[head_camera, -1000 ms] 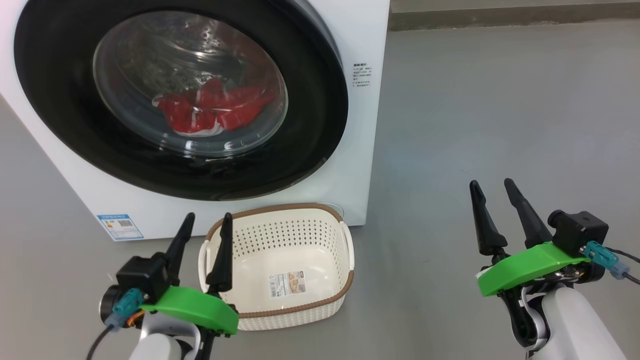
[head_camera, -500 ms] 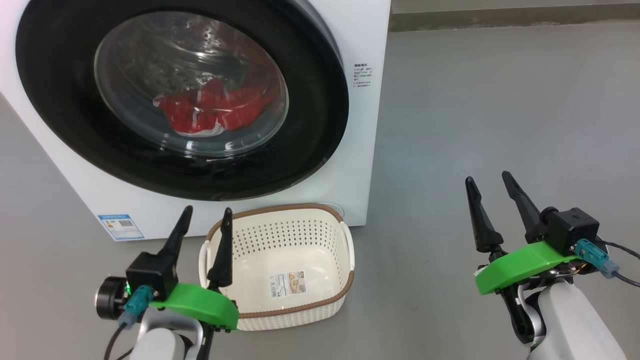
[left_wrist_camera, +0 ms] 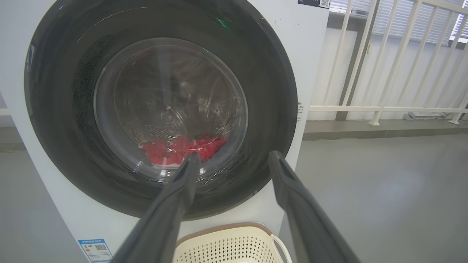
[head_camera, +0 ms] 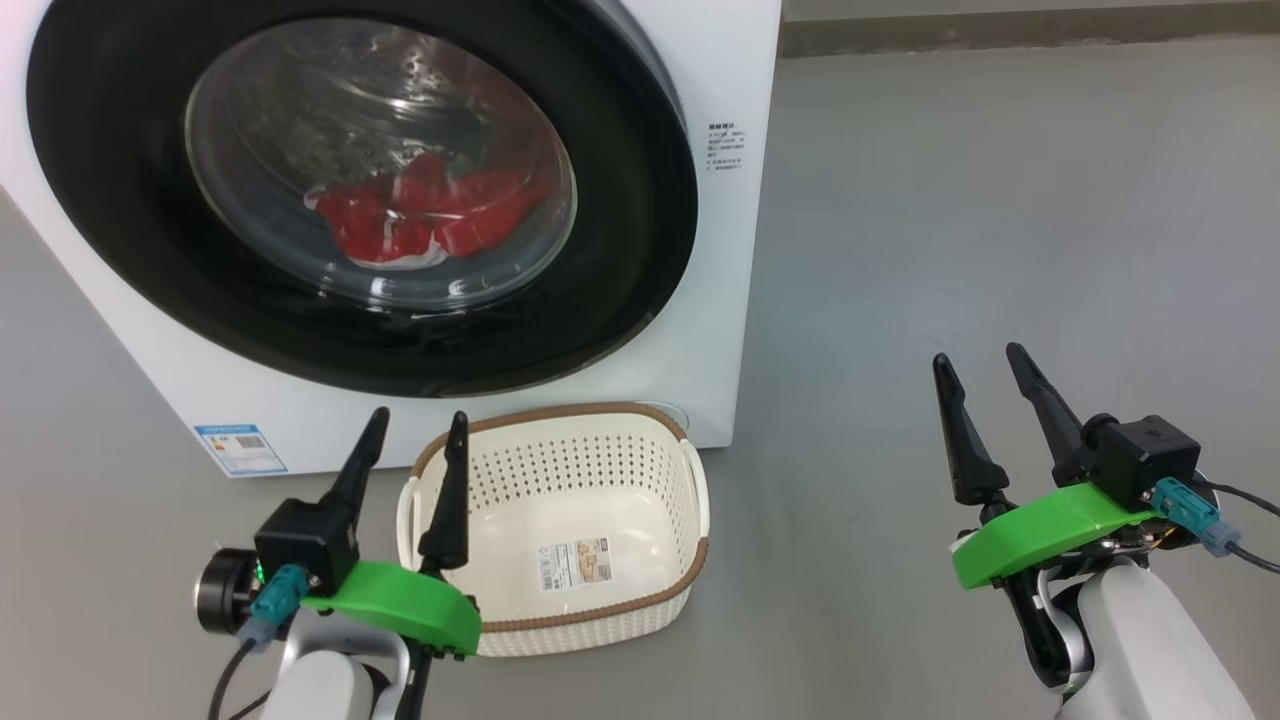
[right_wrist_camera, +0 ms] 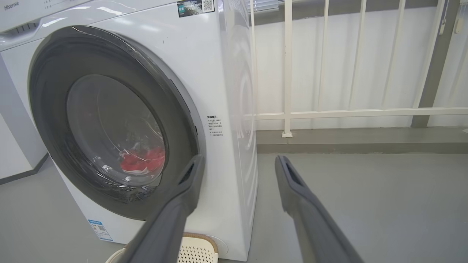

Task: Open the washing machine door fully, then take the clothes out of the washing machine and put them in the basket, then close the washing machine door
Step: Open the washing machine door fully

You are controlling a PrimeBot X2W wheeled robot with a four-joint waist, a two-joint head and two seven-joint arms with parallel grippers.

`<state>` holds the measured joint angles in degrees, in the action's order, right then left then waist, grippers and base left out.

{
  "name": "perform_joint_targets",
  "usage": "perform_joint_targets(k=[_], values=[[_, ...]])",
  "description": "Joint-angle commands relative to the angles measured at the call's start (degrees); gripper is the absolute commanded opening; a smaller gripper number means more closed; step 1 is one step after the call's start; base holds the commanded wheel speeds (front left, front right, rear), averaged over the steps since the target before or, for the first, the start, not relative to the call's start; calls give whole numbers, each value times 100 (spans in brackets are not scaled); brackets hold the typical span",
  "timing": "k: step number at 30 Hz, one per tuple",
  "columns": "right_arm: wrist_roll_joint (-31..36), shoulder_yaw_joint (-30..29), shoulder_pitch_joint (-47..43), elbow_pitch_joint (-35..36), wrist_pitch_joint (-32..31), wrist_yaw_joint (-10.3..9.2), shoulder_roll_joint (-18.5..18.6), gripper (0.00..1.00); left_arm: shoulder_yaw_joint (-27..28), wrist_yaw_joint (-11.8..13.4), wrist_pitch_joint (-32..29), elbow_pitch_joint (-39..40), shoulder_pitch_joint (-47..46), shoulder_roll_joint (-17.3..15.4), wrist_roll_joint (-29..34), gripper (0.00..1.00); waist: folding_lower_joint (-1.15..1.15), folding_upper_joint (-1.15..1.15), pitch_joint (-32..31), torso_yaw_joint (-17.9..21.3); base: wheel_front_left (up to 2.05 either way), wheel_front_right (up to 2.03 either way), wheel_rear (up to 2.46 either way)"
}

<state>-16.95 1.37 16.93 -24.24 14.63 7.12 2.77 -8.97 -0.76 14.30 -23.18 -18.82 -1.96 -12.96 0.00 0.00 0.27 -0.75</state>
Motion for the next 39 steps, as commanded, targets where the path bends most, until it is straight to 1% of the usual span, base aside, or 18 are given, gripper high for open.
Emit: perform_joint_targets(k=[1, 10, 11, 12, 13, 14, 15, 16, 17, 21, 29, 33, 39], values=[[65, 113, 257, 150, 37, 36, 10, 100, 148, 36, 70, 146, -229, -92, -58, 100, 0, 0, 61, -16, 0, 0, 0], [160, 51, 440, 207, 37, 36, 10, 100, 33, 14, 70, 446, -325, -92, -41, 100, 0, 0, 434, -131, 0, 0, 0], [164, 49, 473, 212, 37, 36, 10, 92, 19, 12, 70, 498, -328, -92, -35, 100, 0, 0, 483, -148, 0, 0, 0], [169, 46, 510, 212, 37, 36, 10, 64, 3, 13, 70, 549, -330, -92, -33, 100, 0, 0, 534, -167, 0, 0, 0], [178, 37, 555, 207, 37, 36, 10, 44, -14, 16, 70, 602, -334, -92, -34, 100, 0, 0, 587, -188, 0, 0, 0], [179, 30, 610, 197, 37, 36, 10, 29, -35, 25, 70, 657, -342, -92, -38, 100, 0, 0, 640, -210, 0, 0, 0], [179, 30, 610, 197, 37, 36, 10, 29, -35, 25, 70, 657, -342, -92, -38, 100, 0, 0, 640, -210, 0, 0, 0], [145, 33, 666, 175, 37, 36, 10, 13, -52, 35, 70, 716, -351, -92, -46, 100, 0, 0, 693, -229, 0, 0, 0], [124, 35, 733, 144, 37, 36, 10, 0, -54, 35, 70, 776, -365, -92, -57, 100, 0, 0, 750, -247, 0, 0, 0], [37, 56, 1030, 37, 37, 36, 10, 0, -92, -5, 70, 973, -401, -92, -70, 100, 0, 0, 962, -303, 0, 0, 0], [-643, 110, 1725, -267, 37, 36, 10, 0, -266, 35, 70, 1447, -463, -92, -132, 100, 0, 0, 1413, -428, 0, 0, 0], [-1220, 188, 2114, -517, -15, 36, 10, 0, -307, 43, 70, 1748, -485, -92, -105, 100, 0, 0, 1623, -485, 0, 0, 0], [-2062, 327, 2703, -770, -318, 36, 10, 0, -352, 45, 70, 2216, -434, -121, -11, 100, 0, 0, 1915, -518, 0, 0, 0]])
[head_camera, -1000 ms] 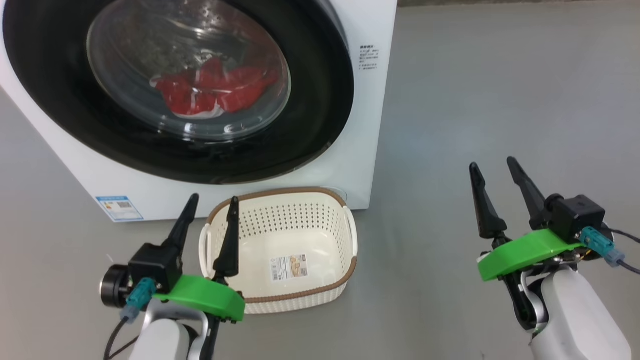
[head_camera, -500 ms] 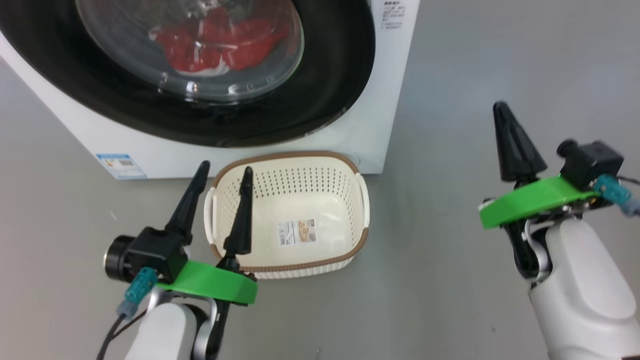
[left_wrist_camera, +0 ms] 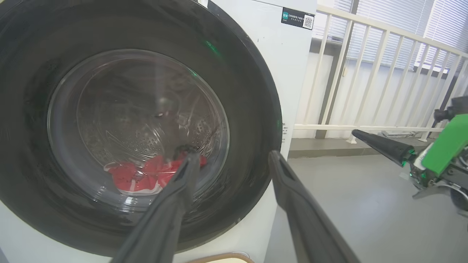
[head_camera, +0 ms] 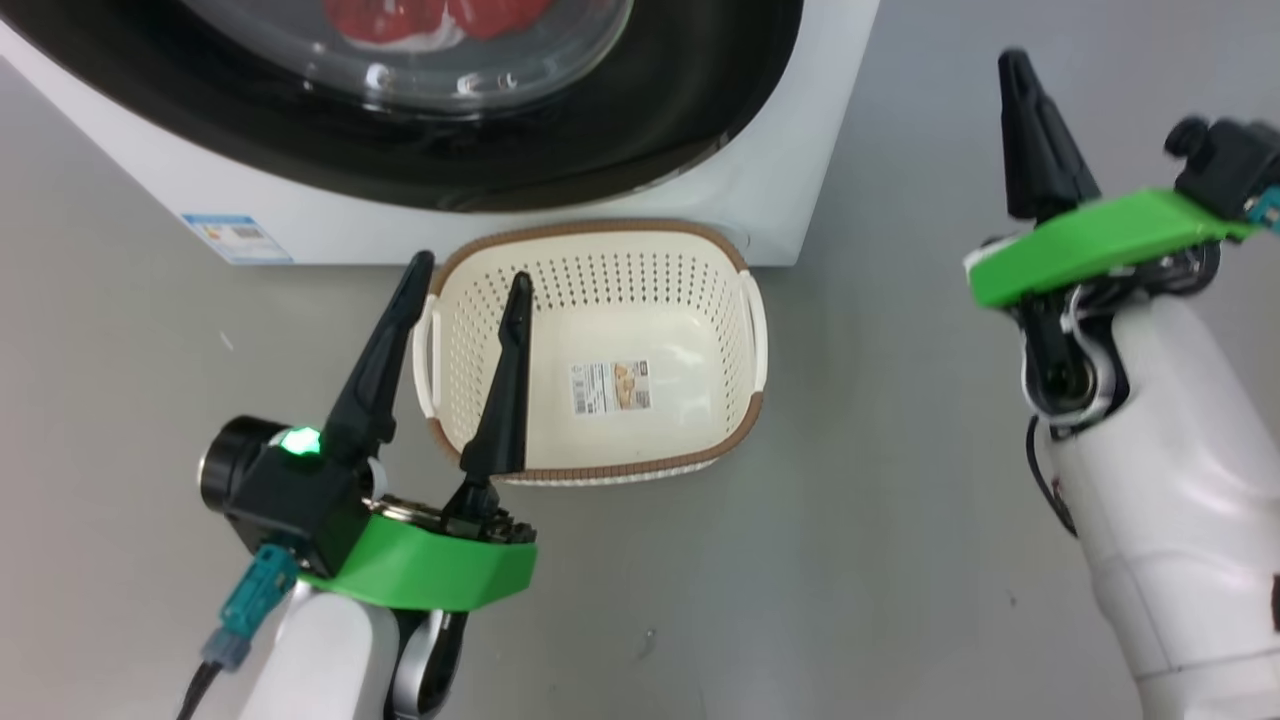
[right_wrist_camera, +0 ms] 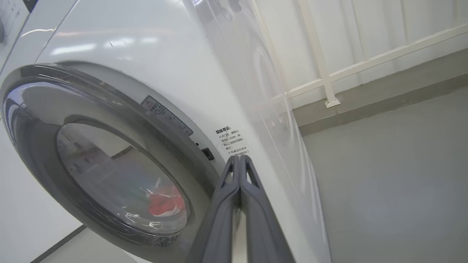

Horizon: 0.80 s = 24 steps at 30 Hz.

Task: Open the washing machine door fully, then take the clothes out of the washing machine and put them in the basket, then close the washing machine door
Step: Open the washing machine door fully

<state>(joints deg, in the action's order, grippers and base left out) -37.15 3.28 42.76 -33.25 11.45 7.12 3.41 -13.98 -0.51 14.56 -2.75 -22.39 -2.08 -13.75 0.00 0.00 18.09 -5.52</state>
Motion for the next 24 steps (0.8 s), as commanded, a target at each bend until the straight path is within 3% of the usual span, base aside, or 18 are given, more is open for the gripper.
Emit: perform_joint_targets(k=[1, 12, 24], values=[[-180, 134, 212, 96, -58, 36, -53, 0, 141, 19, 44, 265, -61, -120, 82, 100, 0, 0, 179, -47, 0, 0, 0], [-2103, 28, 1212, -55, -1106, 36, -53, 0, 50, 57, 8, 930, 24, -230, 194, 100, 0, 0, 749, -151, 0, 0, 0], [-2962, -401, 1835, -163, -2553, 36, -36, 0, -17, 74, 14, 1022, 13, -267, 204, 100, 0, 0, 1003, -318, 0, 0, 0]])
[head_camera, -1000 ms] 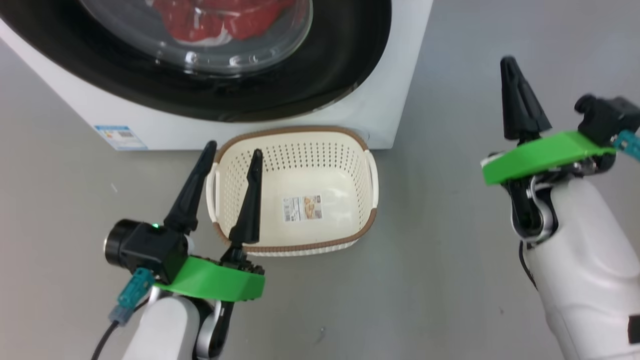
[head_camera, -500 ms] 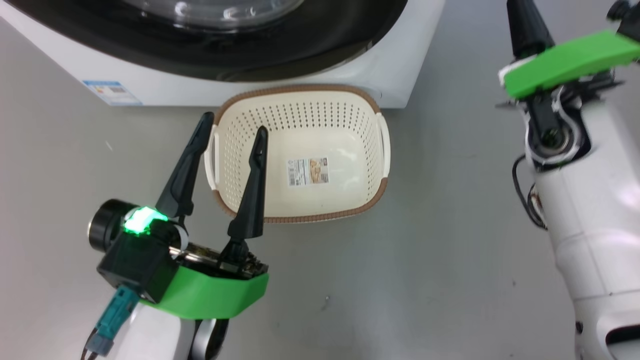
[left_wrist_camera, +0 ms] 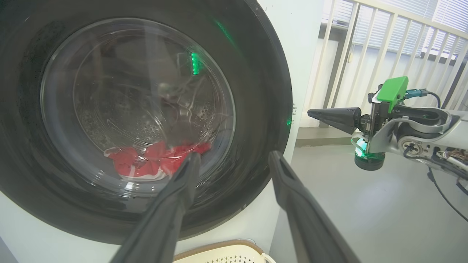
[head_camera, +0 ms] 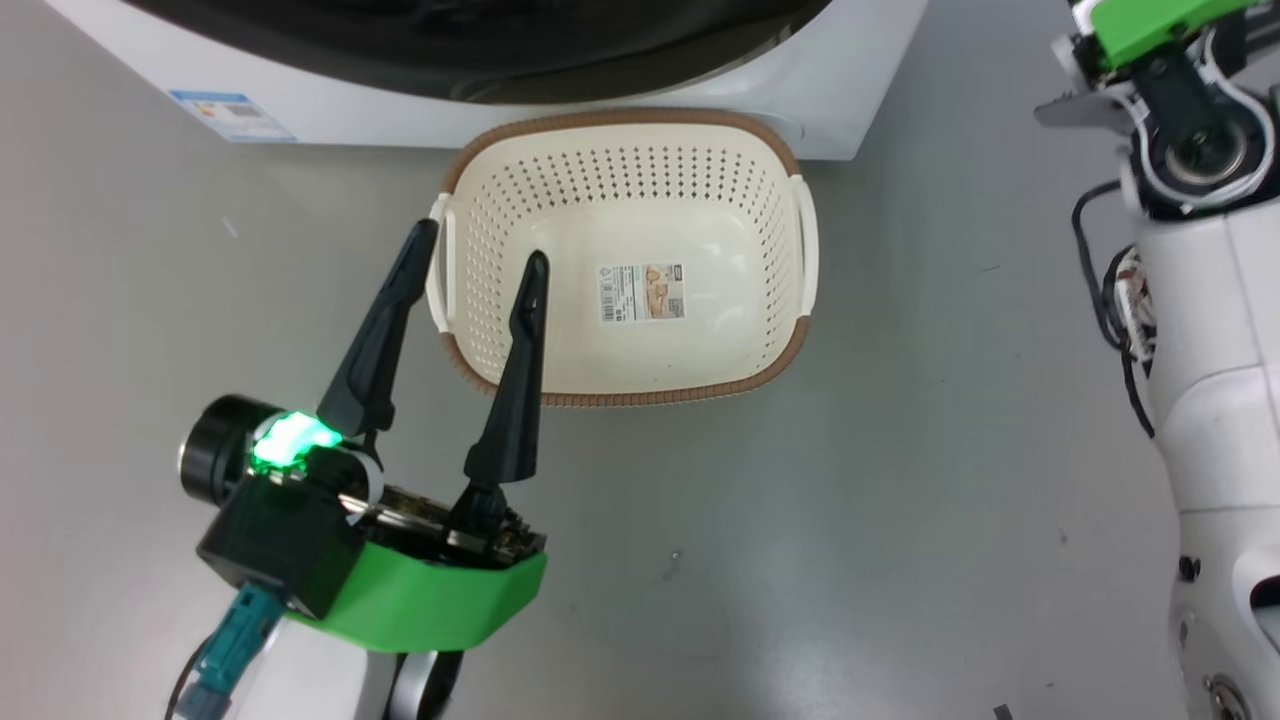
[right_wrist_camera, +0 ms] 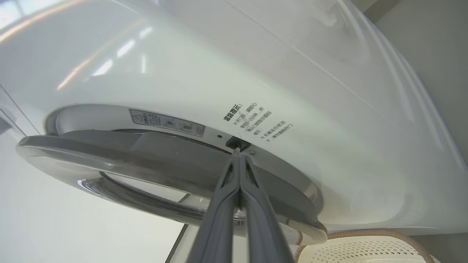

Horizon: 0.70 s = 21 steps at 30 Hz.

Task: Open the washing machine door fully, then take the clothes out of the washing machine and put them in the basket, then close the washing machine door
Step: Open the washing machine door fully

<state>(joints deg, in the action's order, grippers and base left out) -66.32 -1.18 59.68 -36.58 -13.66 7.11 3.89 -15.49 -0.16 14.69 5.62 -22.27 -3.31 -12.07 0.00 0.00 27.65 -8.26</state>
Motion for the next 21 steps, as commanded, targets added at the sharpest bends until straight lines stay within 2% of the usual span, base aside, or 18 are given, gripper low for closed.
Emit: perform_joint_targets(k=[1, 11, 21], values=[[-102, 27, 191, 181, -182, 37, -85, 0, 125, 45, 2, 194, 1, -142, 38, 100, 0, 0, 67, -57, 0, 0, 0], [-261, -200, 639, 209, -859, 37, -87, 0, -8, 60, 14, 258, -56, -104, 14, 100, 0, 0, 322, -277, 0, 0, 0], [-109, -304, 1035, 150, -1186, 37, -92, 0, -71, 90, 26, 265, -109, -68, -4, 100, 0, 0, 512, -502, 0, 0, 0]])
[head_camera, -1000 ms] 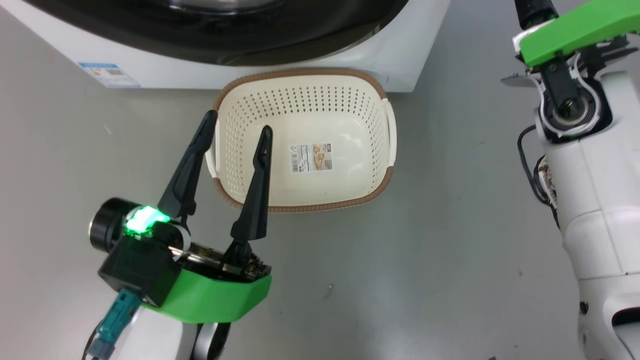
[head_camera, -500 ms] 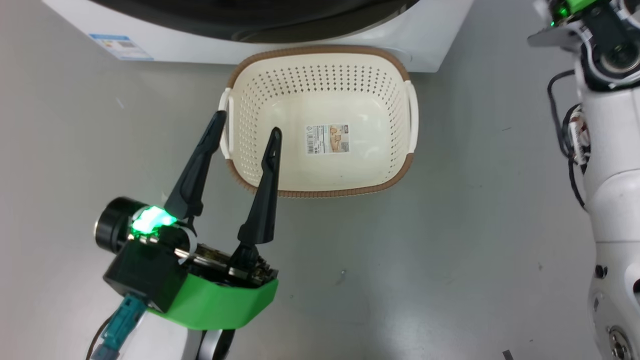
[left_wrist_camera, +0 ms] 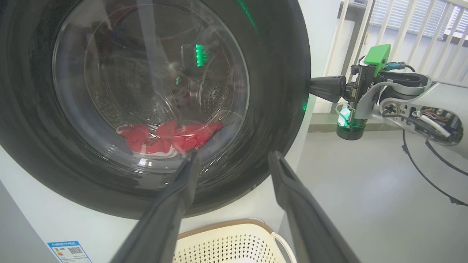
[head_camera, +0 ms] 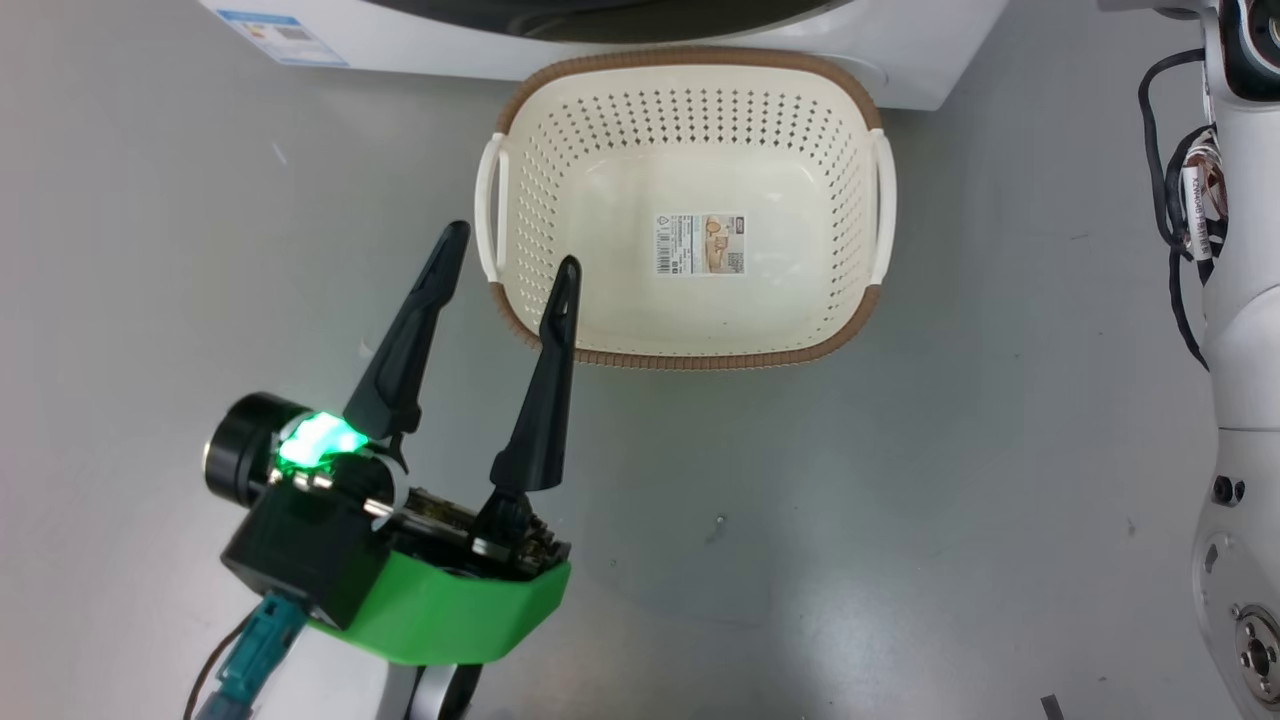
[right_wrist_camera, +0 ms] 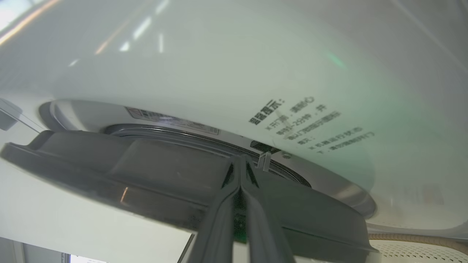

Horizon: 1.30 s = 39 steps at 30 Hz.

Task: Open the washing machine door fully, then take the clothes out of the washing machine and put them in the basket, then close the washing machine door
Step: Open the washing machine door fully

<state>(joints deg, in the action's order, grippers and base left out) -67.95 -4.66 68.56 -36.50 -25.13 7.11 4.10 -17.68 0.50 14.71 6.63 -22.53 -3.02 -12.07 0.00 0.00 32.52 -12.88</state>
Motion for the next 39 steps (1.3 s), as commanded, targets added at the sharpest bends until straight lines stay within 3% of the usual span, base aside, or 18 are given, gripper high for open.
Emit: perform_joint_targets(k=[1, 19, 39], values=[[74, 34, 160, 134, -61, 37, -113, 0, 147, 26, 25, 154, -84, -95, -13, 100, 0, 0, 29, -57, 0, 0, 0], [-197, 65, 162, 213, -777, 37, -121, 0, 168, -11, 29, 62, -68, -59, -39, 100, 0, 0, 0, -140, 0, 0, 0], [-392, 300, -451, 534, -978, 37, -122, 0, 303, -55, 29, -78, -12, -39, -38, 100, 0, 0, -295, -11, 0, 0, 0]])
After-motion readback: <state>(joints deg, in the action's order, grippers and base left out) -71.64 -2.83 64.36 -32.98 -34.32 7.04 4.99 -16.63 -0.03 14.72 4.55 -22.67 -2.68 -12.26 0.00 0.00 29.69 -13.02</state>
